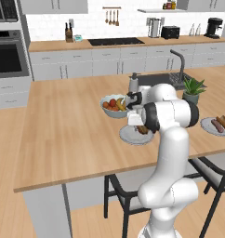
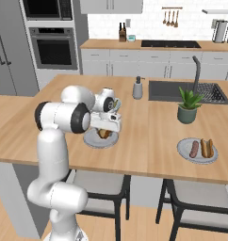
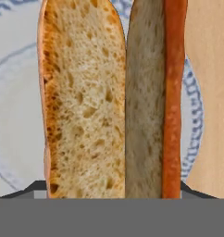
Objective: Place one bun and one sausage from the bowl on each plate.
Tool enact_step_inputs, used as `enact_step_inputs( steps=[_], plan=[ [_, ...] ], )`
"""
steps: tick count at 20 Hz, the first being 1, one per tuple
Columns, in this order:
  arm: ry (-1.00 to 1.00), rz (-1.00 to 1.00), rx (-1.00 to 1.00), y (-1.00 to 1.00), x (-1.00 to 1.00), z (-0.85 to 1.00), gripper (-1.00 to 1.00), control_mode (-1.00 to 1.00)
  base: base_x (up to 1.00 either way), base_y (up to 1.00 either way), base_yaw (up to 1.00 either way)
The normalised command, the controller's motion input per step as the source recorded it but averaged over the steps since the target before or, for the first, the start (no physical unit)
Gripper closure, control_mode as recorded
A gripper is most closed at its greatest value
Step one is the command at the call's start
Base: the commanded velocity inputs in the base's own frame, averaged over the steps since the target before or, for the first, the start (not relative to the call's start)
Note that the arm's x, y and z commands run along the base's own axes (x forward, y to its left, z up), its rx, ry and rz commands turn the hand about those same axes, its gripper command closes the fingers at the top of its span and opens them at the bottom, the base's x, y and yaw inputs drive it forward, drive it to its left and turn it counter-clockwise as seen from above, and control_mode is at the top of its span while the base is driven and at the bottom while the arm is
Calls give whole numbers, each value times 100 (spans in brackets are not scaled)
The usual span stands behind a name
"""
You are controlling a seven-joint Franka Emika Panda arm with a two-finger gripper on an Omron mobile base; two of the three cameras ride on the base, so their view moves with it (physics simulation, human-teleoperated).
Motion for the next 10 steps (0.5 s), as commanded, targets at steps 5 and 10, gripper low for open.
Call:
enact_step_inputs(
  steps=[5,10],
  plan=[
    [-7,-4,-2,4,-43,21,-100,-100,0,0,0],
    [-10,-1,-6,18,-51,80,-100,-100,0,0,0]
  ],
)
